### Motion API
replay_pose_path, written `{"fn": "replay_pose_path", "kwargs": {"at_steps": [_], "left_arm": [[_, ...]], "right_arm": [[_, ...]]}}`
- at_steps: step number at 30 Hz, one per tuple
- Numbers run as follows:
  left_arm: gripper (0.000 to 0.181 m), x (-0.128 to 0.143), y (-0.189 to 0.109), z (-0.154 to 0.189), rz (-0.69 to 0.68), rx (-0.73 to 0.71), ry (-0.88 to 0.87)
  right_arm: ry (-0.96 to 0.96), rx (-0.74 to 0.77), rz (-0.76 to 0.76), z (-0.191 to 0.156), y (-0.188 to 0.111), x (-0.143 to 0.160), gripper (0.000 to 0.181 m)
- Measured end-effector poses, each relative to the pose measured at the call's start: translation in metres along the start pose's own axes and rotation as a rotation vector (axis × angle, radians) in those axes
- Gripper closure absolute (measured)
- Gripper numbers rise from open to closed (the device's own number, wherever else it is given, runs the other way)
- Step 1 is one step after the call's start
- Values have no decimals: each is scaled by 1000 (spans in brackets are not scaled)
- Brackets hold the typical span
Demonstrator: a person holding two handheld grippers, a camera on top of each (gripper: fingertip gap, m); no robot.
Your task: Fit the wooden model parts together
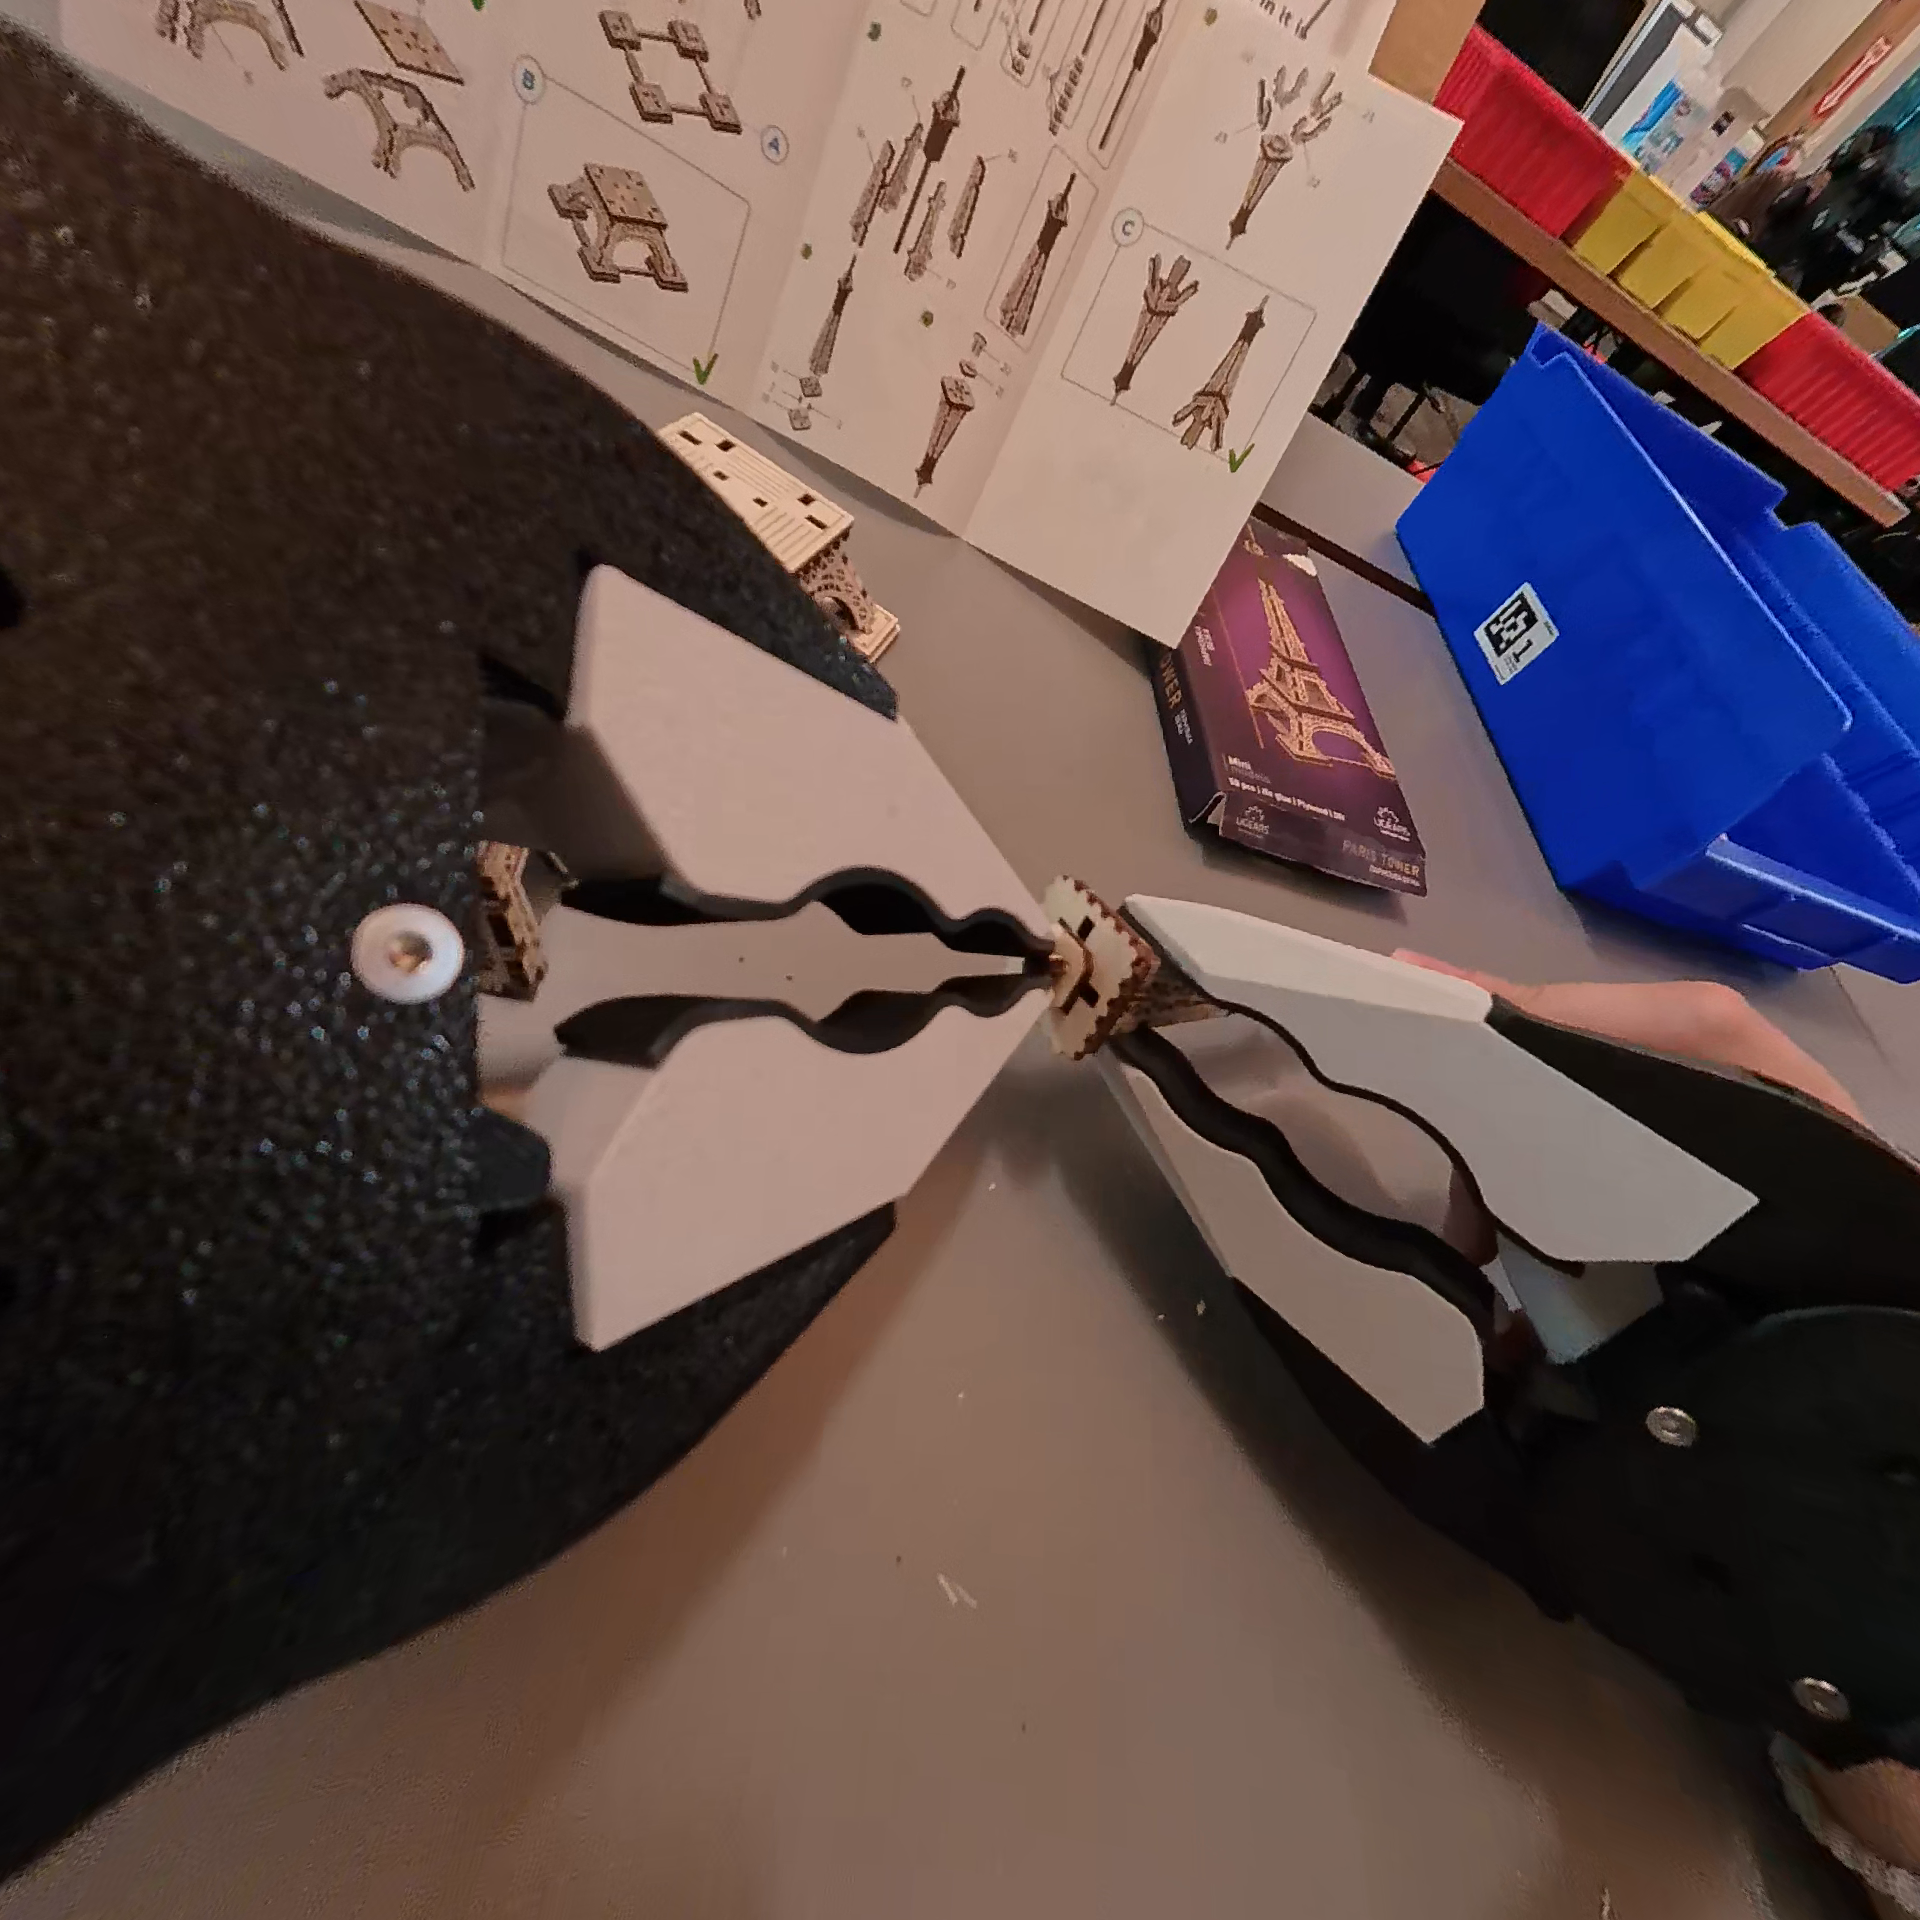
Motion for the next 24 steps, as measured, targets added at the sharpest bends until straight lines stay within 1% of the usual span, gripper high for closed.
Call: {"fn": "replay_pose_path", "kwargs": {"at_steps": [5, 12, 19, 24], "left_arm": [[181, 1, 1, -1, -3, -8, 8], [180, 0, -2, -5, 9, -31, 0], [181, -1, -2, -4, 17, -24, 3], [181, -2, -8, -7, 29, -19, -6]], "right_arm": [[-30, 2, -18, -1, 1, 1, 165], [-125, 53, -63, 2, 3, 7, 165], [-150, 73, -51, 2, 2, 3, 165], [-125, 80, -48, 5, 2, 3, 165]]}}
Point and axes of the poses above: each gripper's, where its closed fingertips meet, y out along the fingers, x out of its underside, z = x × y across the jaws, the point moved 3 cm from there along -y, back along the fingers, and after that the axes turned 3 degrees about x, right-handed, at the moved point
